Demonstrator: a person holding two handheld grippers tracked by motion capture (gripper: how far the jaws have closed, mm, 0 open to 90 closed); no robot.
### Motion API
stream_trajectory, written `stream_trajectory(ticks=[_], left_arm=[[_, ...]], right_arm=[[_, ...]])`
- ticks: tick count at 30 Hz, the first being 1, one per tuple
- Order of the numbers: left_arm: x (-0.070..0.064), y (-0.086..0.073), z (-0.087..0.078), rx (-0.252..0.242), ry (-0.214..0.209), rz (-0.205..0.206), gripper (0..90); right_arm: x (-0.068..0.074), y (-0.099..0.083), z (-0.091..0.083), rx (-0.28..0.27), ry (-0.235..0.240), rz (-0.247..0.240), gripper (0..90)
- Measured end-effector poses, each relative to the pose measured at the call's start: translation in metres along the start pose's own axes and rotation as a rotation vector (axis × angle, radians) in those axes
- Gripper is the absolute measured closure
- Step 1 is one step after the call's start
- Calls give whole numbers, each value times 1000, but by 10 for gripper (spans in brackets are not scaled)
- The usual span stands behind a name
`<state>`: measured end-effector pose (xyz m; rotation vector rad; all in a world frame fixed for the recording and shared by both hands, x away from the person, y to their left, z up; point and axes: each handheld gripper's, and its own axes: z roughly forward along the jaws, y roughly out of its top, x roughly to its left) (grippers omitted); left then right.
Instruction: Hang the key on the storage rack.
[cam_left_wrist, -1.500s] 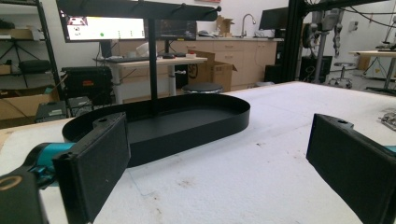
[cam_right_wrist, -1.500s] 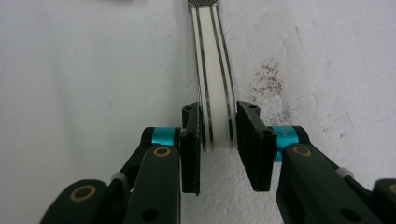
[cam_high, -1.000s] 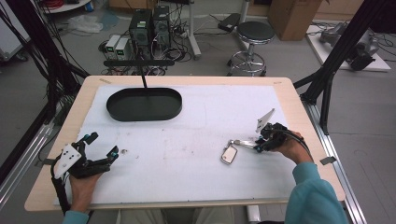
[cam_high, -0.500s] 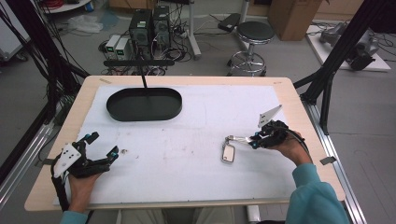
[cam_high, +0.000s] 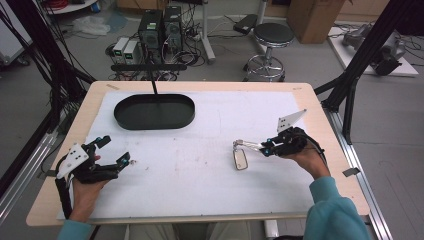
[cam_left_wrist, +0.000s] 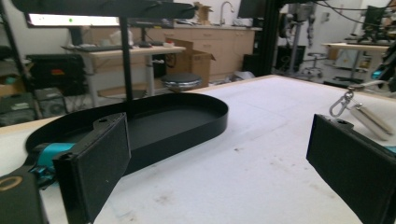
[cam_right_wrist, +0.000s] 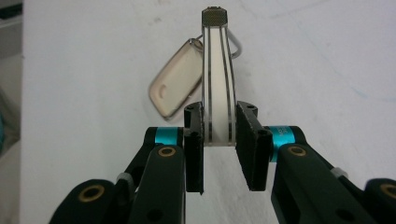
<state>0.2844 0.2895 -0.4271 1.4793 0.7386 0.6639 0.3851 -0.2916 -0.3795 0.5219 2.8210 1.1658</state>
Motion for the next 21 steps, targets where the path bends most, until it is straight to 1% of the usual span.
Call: stream_trajectory(ticks=[1, 2, 3, 4, 5, 6, 7, 9, 12, 13, 14, 16, 17, 18, 19, 20, 21], left_arm=[[0, 3, 2, 5, -18, 2, 67], [0, 6, 4, 8, -33, -1, 67], [1, 10, 6, 17, -47, 2, 67], [1, 13, 8, 23, -59, -3, 67], [1, 16, 10, 28, -71, 0, 67], [1, 19, 12, 32, -85, -2, 67], [1, 22, 14, 38, -103, -5, 67], [1, 28, 17, 42, -127, -5, 67], [-1, 37, 22, 54, -155, -1, 67], [-1, 40, 24, 59, -158, 4, 67], [-2, 43, 26, 62, -164, 8, 67], [-2, 47, 29, 79, -181, 17, 67], [-3, 50, 32, 84, -186, 20, 67], [-4, 52, 34, 93, -198, 26, 67], [-5, 55, 36, 102, -210, 37, 67], [-6, 57, 37, 103, -218, 37, 67], [-7, 60, 40, 109, -234, 42, 67]], right_arm=[[1, 2, 0, -13, 9, -2, 747], [5, 6, 1, -48, 17, -1, 747], [5, 6, 1, -48, 17, -1, 747], [7, 9, 1, -63, 24, 0, 747], [10, 14, 2, -93, 40, -2, 747], [10, 14, 2, -93, 40, -2, 747], [13, 19, 3, -116, 51, -12, 747], [15, 21, 4, -122, 49, -13, 747], [20, 28, 8, -154, 66, -22, 747], [20, 31, 9, -160, 77, -30, 747], [24, 36, 12, -164, 85, -49, 746], [26, 39, 14, -169, 91, -54, 746], [28, 42, 15, -172, 93, -67, 746], [29, 46, 16, -181, 105, -76, 746], [31, 49, 17, -187, 105, -83, 746], [32, 52, 17, -196, 117, -87, 746], [33, 55, 18, -202, 119, -93, 746]])
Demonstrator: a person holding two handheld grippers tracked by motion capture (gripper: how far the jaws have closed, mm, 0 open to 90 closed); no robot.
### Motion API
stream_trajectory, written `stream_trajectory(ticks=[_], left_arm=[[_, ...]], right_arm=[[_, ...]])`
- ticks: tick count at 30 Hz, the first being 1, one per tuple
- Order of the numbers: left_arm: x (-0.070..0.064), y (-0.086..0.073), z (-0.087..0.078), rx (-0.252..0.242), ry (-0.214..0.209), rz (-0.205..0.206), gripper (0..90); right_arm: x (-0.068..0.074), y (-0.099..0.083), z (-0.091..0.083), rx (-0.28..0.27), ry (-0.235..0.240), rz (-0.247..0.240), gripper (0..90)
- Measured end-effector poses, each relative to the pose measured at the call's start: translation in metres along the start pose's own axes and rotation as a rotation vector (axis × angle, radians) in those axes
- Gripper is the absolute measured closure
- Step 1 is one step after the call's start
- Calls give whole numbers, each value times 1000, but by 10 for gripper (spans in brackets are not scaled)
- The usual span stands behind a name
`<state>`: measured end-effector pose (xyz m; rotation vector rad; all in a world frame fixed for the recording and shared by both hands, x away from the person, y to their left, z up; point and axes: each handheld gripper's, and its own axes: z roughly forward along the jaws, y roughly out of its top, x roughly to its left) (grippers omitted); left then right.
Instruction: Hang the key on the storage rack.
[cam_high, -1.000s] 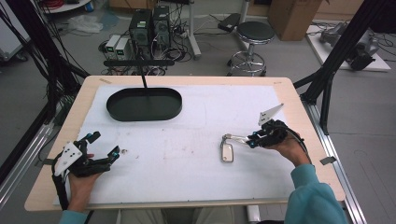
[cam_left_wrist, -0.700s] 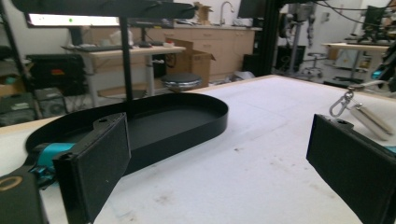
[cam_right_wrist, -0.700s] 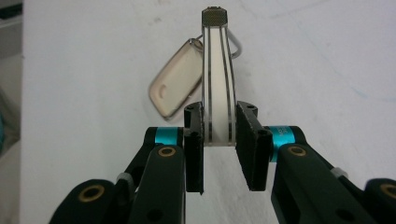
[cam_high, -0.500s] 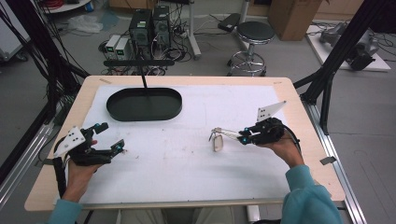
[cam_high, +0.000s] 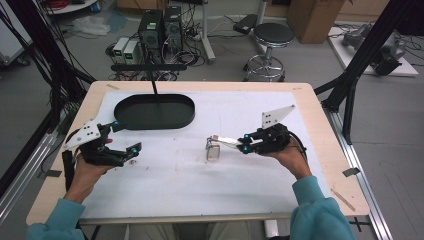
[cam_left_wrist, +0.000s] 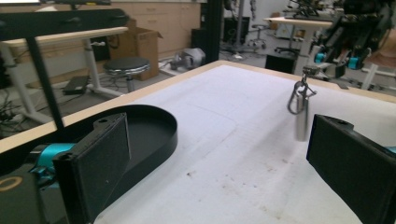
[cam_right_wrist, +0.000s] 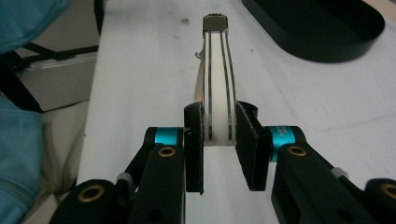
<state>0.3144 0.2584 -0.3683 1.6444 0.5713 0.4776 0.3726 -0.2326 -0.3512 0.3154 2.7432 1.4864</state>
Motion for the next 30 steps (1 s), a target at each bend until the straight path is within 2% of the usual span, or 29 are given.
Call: stream_trajectory(ticks=[5, 9, 15, 24, 30], left_arm=[[-1, 16, 13, 28, -57, 23, 67], [-2, 29, 22, 34, -113, 34, 67], [-5, 48, 36, 70, -174, 62, 63], [-16, 60, 61, 154, -284, 101, 63], [-27, 62, 76, 210, -347, 149, 63]], right_arm=[[3, 16, 7, -32, 25, -39, 746], [5, 26, 15, -35, 43, -60, 746], [8, 36, 28, -36, 60, -86, 745], [9, 47, 44, -46, 95, -121, 746], [11, 51, 51, -44, 104, -136, 745]])
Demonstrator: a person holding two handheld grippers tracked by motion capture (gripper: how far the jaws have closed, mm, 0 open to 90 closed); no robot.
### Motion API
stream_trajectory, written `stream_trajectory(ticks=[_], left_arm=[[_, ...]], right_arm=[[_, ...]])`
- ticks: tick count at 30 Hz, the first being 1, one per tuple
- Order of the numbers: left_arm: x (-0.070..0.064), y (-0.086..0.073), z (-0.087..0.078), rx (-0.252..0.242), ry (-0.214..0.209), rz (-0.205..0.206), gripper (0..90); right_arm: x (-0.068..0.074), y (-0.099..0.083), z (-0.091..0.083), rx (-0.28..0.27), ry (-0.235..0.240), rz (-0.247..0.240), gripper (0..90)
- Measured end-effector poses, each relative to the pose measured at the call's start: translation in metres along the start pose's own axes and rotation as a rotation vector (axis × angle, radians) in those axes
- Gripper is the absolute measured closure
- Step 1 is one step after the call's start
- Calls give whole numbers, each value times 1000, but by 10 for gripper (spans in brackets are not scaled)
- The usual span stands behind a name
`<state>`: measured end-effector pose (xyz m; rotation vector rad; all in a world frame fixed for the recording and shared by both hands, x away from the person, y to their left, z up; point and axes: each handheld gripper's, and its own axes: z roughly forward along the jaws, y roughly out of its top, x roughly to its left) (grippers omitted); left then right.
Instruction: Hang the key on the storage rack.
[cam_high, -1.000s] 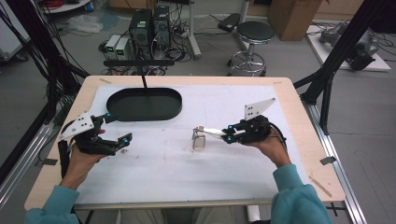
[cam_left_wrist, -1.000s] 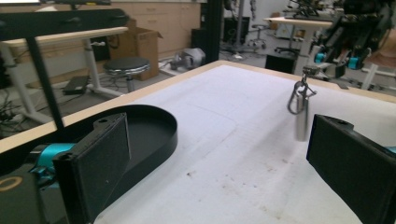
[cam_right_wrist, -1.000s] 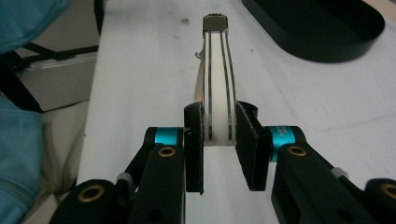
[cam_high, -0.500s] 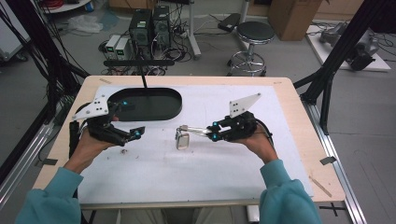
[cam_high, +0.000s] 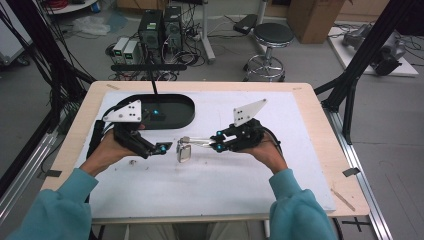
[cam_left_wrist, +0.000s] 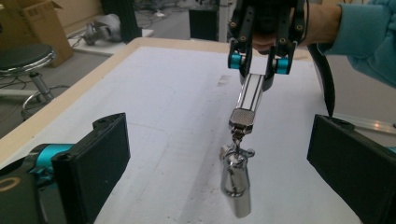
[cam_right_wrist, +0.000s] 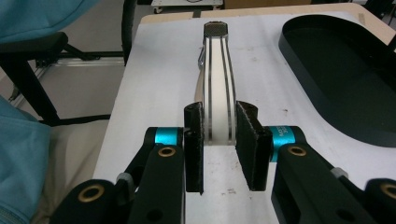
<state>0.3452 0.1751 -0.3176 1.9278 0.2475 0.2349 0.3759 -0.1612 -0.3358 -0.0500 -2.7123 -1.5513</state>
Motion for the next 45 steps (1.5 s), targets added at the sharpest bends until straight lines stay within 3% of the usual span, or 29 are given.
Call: stream_trajectory(ticks=[4, 10, 16, 22, 27, 28, 35, 45], left_arm=[[-3, 5, 10, 39, -33, 15, 63], [-4, 9, 20, 79, -49, 34, 63], [-4, 12, 29, 159, -85, 57, 95], [-6, 16, 36, 216, -113, 89, 206], [-5, 17, 42, 248, -133, 88, 262], [-5, 18, 42, 262, -140, 97, 308], [-5, 22, 47, 322, -165, 108, 365], [-5, 25, 51, 374, -162, 130, 517]], right_arm=[[0, 4, 2, 3, 5, -10, 745], [1, 7, 3, 1, 10, -12, 746], [1, 7, 5, 5, 12, -18, 745], [2, 8, 6, 9, 19, -21, 745], [2, 8, 6, 13, 28, -26, 745], [2, 8, 6, 15, 27, -28, 745], [3, 8, 8, 27, 30, -34, 745], [5, 9, 10, 36, 39, -43, 745]])
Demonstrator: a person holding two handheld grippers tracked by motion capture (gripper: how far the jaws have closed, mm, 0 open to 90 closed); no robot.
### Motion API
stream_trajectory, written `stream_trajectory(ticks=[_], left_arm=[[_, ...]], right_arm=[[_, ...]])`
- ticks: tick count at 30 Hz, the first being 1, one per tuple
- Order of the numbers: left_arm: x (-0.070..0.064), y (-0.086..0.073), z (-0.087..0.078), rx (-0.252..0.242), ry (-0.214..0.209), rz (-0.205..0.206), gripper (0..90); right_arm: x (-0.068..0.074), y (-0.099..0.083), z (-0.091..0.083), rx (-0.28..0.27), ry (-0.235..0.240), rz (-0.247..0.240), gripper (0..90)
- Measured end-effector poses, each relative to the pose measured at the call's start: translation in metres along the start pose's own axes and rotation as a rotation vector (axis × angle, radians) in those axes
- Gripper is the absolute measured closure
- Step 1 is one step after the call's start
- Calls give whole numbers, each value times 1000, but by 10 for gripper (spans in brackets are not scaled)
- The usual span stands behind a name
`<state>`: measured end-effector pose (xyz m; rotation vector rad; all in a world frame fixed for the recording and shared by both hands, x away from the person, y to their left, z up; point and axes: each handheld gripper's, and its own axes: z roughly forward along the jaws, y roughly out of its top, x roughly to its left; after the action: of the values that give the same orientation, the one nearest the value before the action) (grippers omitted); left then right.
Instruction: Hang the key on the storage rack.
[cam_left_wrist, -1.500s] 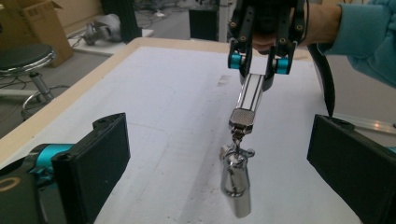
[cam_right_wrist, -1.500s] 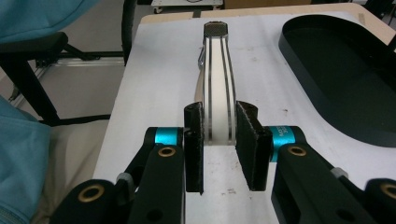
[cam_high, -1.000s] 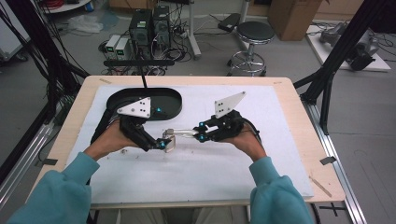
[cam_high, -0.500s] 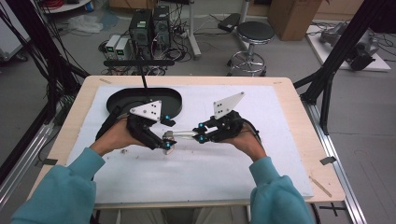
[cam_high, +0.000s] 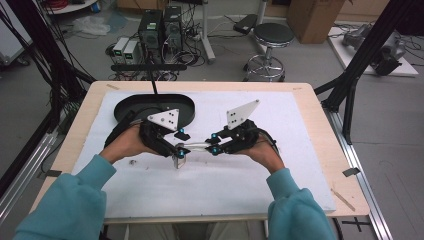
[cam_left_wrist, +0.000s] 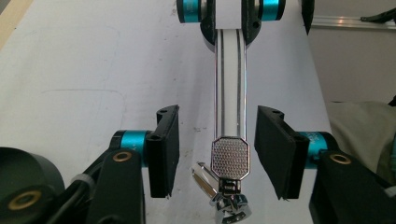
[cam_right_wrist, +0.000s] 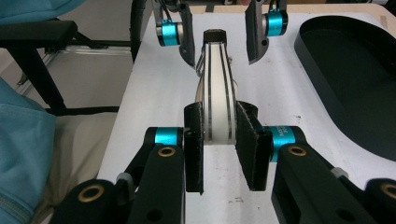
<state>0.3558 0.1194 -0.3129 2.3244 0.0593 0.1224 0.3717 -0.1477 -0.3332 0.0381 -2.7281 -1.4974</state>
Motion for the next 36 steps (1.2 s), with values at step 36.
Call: stream_trajectory(ticks=[36], left_arm=[[-4, -6, 8, 26, -3, 8, 741]], right_arm=[[1, -2, 2, -31, -20, -29, 634]])
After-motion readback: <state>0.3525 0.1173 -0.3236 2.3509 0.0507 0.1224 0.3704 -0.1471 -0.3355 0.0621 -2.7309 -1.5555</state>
